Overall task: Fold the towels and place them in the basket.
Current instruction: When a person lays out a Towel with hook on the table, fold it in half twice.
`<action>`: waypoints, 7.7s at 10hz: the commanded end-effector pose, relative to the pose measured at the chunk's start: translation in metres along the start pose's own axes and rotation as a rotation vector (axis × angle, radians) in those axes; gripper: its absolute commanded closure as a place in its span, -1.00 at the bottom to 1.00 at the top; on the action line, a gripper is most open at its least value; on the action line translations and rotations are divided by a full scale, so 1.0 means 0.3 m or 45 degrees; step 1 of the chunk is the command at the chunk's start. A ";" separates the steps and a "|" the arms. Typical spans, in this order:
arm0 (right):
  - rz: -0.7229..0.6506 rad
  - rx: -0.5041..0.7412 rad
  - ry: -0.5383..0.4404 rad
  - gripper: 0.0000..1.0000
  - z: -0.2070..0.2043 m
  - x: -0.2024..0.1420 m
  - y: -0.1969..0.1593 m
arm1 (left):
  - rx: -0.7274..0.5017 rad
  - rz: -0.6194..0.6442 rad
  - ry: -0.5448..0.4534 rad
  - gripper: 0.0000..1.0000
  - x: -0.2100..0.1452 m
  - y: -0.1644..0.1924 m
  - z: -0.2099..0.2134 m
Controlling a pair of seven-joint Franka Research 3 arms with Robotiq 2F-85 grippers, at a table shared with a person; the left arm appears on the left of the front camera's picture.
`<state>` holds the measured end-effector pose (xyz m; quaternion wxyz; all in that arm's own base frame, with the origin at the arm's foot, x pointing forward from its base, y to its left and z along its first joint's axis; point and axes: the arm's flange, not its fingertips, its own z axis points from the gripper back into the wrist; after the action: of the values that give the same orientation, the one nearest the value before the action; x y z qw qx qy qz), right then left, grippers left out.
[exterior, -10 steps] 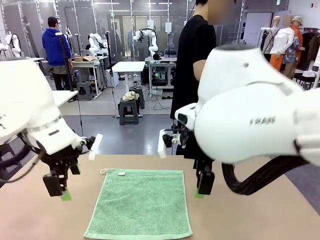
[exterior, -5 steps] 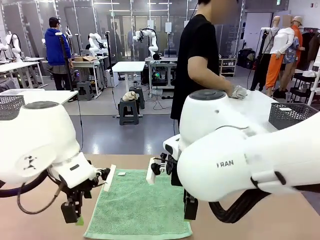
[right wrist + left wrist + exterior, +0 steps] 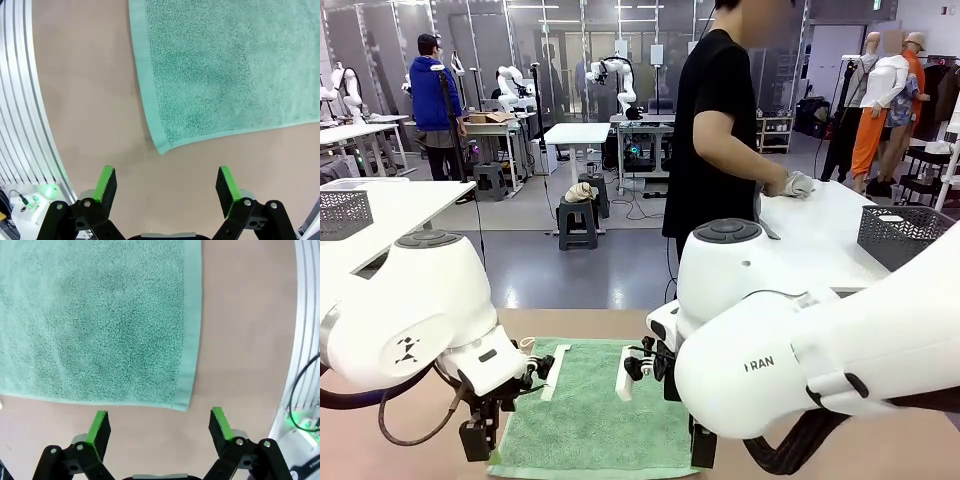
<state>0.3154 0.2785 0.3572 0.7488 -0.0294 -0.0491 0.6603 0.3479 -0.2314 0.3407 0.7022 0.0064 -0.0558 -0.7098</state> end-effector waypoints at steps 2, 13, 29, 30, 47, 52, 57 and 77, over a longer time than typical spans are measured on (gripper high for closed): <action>0.011 -0.019 -0.027 -1.00 -0.080 0.004 -0.023 | 0.027 0.010 0.005 -1.00 -0.043 -0.074 -0.044; 0.079 0.044 -0.033 -1.00 -0.184 0.006 -0.016 | -0.045 -0.001 0.051 -1.00 -0.038 -0.028 -0.062; 0.096 0.068 -0.005 -0.77 -0.239 -0.015 -0.021 | -0.087 -0.060 0.046 -1.00 -0.037 -0.054 -0.157; 0.091 0.073 -0.009 -0.60 -0.240 -0.017 -0.022 | -0.069 -0.065 0.053 -0.60 -0.036 -0.055 -0.154; 0.080 0.054 -0.005 1.00 -0.204 0.010 -0.022 | -0.077 -0.072 0.054 1.00 0.007 -0.004 -0.125; 0.091 0.051 0.006 0.96 -0.184 0.009 -0.016 | -0.078 -0.078 0.064 0.93 0.009 -0.016 -0.098; 0.116 0.003 0.092 0.96 -0.064 0.017 -0.005 | -0.021 -0.052 0.078 0.93 0.008 -0.080 0.059; 0.218 -0.080 0.033 0.96 -0.099 0.144 -0.700 | 0.037 0.045 0.152 0.93 0.053 0.722 -0.020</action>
<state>0.5248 0.2895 0.3532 0.6836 -0.0586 -0.0628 0.7248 0.5527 -0.2447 0.3598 0.7088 0.0469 -0.0244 -0.7035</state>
